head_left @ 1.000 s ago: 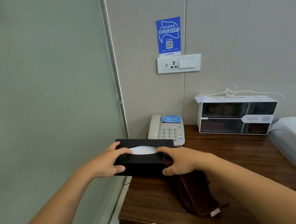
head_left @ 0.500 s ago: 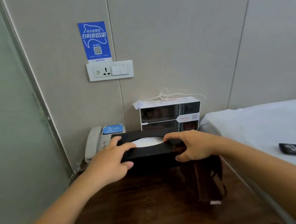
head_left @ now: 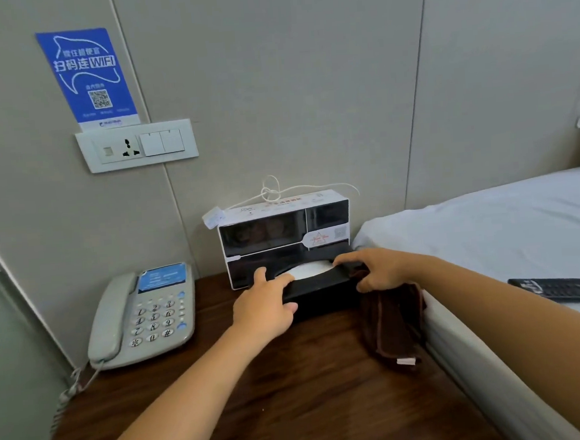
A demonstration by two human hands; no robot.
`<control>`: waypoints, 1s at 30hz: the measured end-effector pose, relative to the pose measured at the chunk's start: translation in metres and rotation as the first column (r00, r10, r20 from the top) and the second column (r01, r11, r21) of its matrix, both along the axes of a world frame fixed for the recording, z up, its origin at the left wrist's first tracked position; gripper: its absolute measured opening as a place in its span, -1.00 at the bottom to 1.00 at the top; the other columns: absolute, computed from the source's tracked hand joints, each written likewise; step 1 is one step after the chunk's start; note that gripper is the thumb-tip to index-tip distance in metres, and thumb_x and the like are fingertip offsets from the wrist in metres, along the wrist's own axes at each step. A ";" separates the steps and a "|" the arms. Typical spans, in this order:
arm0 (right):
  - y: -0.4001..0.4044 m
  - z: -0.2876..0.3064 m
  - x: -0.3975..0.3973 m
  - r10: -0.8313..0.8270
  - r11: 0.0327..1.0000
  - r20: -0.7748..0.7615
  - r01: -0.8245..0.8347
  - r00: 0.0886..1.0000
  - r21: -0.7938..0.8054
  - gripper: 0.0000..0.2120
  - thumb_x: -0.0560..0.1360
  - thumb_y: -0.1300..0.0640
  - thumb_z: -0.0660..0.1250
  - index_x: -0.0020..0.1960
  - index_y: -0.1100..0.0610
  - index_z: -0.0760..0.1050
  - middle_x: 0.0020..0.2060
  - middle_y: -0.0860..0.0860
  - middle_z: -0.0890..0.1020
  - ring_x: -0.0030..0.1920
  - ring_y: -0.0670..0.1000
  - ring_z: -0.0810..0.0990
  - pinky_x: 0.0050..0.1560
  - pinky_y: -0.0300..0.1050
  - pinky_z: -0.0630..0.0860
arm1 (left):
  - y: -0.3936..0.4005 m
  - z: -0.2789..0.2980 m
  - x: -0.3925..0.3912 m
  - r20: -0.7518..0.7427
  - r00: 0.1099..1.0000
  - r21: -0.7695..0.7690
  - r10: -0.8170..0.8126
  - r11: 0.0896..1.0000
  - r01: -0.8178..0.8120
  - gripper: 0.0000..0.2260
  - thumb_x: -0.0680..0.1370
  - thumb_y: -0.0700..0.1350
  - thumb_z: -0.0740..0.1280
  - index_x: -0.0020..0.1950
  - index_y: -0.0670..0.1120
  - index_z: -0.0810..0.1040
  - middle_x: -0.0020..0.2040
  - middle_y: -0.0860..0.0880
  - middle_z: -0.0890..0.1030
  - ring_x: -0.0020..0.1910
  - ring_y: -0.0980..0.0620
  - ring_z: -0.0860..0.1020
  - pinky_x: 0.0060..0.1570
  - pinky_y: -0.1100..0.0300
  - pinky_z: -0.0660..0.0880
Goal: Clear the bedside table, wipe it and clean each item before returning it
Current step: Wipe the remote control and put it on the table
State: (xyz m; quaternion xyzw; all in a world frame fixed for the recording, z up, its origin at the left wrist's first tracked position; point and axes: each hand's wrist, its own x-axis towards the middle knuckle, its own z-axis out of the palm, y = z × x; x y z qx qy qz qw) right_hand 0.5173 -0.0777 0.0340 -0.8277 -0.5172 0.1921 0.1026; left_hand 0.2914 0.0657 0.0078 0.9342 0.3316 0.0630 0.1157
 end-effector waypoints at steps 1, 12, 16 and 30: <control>0.001 -0.001 0.004 -0.015 1.000 -0.005 0.015 1.000 0.003 -0.31 0.55 0.15 0.42 0.57 -0.24 0.28 0.52 0.02 0.38 0.42 0.10 0.42 0.45 -0.07 0.32 | -0.001 -0.001 0.004 0.007 1.000 0.006 0.002 1.000 -0.002 -0.49 0.64 0.10 0.33 0.58 0.22 0.28 0.65 -0.09 0.09 0.27 -0.21 0.57 0.18 -0.02 0.55; -0.018 0.005 -0.026 -0.181 0.975 0.192 0.150 0.965 0.165 -0.16 0.57 0.04 0.38 0.68 -0.18 -0.04 0.42 0.12 0.51 0.32 0.16 0.53 0.29 0.02 0.51 | -0.005 0.008 0.015 -0.161 0.985 0.076 0.067 0.996 -0.055 -0.32 0.66 0.18 0.29 0.64 0.30 -0.05 0.68 -0.20 -0.19 0.55 -0.45 0.19 0.43 -0.27 0.34; -0.063 0.023 -0.062 -0.248 0.924 0.174 0.179 0.953 0.337 -0.38 0.53 0.03 0.42 0.55 -0.09 0.32 0.35 0.04 0.59 0.31 0.13 0.56 0.29 0.05 0.53 | -0.044 0.039 0.031 0.113 0.979 0.205 -0.172 0.968 0.147 -0.44 0.65 0.15 0.31 0.62 0.16 0.21 0.65 -0.15 0.14 0.60 -0.29 0.15 0.43 -0.28 0.29; -0.254 0.079 -0.113 -0.432 0.801 0.033 0.367 0.901 0.473 -0.64 0.46 -0.07 0.52 0.23 -0.06 0.60 -0.14 -0.23 0.59 -0.14 -0.23 0.57 -0.19 -0.40 0.42 | -0.206 0.075 0.139 0.207 0.710 -0.236 -0.673 0.670 0.704 -0.57 0.31 0.02 0.40 0.18 0.13 0.53 0.12 0.12 0.61 0.10 0.09 0.59 0.04 0.13 0.55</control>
